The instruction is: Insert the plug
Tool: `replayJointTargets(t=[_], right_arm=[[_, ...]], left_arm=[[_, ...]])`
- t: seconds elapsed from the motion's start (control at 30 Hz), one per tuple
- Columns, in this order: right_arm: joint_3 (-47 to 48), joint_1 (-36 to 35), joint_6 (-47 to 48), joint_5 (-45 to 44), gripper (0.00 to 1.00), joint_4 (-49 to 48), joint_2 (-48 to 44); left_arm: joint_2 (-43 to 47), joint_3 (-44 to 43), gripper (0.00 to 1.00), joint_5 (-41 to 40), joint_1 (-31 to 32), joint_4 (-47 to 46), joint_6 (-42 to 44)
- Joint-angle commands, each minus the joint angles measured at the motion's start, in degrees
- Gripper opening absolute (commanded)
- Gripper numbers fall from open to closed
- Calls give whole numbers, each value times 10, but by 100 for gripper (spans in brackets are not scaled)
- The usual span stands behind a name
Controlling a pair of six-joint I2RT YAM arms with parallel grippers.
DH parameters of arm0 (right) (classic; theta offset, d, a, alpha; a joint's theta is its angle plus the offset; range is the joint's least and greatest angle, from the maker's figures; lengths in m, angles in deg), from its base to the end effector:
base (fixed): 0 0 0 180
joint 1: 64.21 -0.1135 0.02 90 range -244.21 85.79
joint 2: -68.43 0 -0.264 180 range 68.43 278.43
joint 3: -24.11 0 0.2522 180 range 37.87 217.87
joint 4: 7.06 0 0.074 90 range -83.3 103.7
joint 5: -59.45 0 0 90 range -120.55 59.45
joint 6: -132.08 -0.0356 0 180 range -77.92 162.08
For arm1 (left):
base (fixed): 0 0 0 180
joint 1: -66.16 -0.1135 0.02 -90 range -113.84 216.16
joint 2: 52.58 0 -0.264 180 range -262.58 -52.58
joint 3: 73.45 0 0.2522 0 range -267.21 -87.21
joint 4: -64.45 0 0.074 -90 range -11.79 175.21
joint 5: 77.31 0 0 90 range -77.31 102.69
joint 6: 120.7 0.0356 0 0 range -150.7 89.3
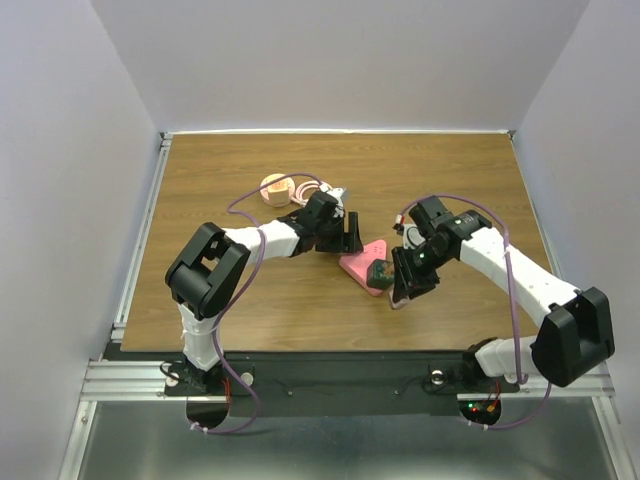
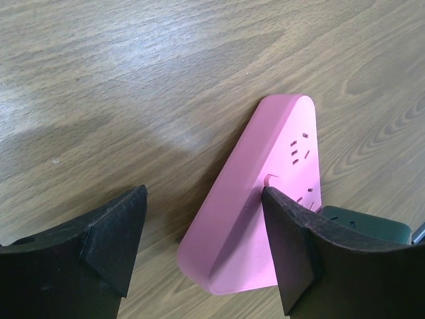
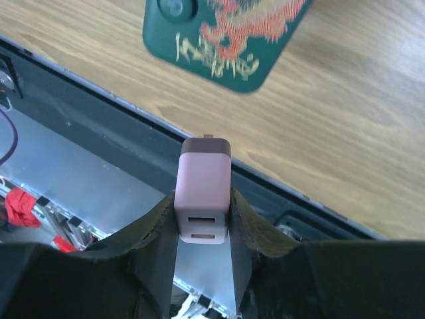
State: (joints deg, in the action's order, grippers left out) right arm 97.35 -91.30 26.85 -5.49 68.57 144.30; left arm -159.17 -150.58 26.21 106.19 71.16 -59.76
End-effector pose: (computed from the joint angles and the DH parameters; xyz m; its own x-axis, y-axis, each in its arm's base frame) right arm 0.1971 0.1178 0.2539 -0.9696 -0.2287 -0.0874 -0.2431 0.8574 0.4536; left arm 0.3030 -0.2654 0.1784 -0.7690 0.0292 -0.6386 0.4535 0.7290 -0.5127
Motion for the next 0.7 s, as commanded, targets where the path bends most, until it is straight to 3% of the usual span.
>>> replayJointTargets(t=[0.0, 0.67], right_arm=[[-7, -5, -3, 16, 1, -67, 11], [10, -6, -2, -118, 0, -151, 67]], left_arm=[[6, -7, 81, 7, 0, -4, 0], [59, 98, 80, 16, 3, 18, -3]])
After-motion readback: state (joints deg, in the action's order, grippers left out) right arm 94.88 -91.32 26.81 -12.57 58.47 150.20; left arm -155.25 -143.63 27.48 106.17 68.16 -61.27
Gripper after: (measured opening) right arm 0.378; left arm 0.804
